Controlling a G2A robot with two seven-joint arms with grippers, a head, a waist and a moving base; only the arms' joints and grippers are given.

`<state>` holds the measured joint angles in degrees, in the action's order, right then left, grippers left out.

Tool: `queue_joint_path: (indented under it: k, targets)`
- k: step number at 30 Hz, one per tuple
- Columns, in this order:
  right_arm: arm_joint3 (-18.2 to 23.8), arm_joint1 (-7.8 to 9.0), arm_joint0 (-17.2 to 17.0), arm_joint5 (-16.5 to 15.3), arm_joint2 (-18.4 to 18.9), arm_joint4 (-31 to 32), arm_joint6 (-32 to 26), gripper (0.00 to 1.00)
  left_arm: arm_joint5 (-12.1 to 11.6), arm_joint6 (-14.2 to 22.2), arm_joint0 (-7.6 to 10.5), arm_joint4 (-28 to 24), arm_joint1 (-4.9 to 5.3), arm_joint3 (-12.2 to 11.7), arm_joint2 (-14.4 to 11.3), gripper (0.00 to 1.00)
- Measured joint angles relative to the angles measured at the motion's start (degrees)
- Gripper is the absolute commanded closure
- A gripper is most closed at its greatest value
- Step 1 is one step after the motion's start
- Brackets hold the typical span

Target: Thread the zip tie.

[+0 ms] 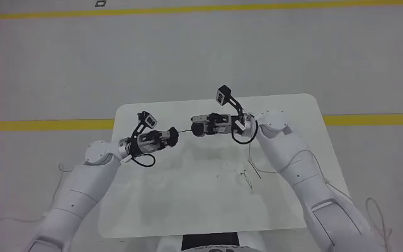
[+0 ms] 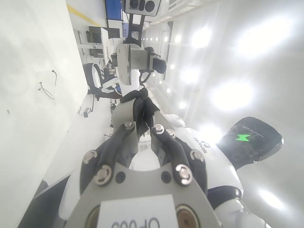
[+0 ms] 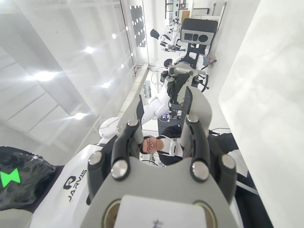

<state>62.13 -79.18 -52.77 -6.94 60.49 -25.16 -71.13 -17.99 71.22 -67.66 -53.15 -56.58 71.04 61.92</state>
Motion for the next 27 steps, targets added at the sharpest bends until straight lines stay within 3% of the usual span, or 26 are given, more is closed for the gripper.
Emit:
queue_joint_path:
  k: [2, 7, 16, 21, 27]
  targets:
    - [0.02, 0.05, 0.11, 0.08, -0.35, 0.31, -0.16, 0.65, 0.02, 0.06, 0.09, -0.17, -0.07, -0.16, 0.04, 1.0]
    - [0.08, 0.17, 0.25, -0.04, -1.0, 0.6, -0.7, 0.78, 0.02, 0.02, 0.25, -0.23, -0.18, -0.6, 0.14, 1.0]
    - [0.29, 0.44, 0.59, -0.5, -1.86, 1.03, -1.25, 0.76, 0.02, 0.01, 0.24, -0.23, -0.17, -0.59, 0.14, 1.0]
    - [0.29, 0.54, 0.88, -0.4, -2.41, 1.34, -1.45, 0.87, 0.02, 0.01, 0.24, -0.23, -0.17, -0.59, 0.14, 1.0]
    - [0.22, 0.67, 1.04, -0.61, -2.75, 1.15, -1.08, 0.92, 0.02, 0.01, 0.24, -0.23, -0.17, -0.59, 0.14, 1.0]
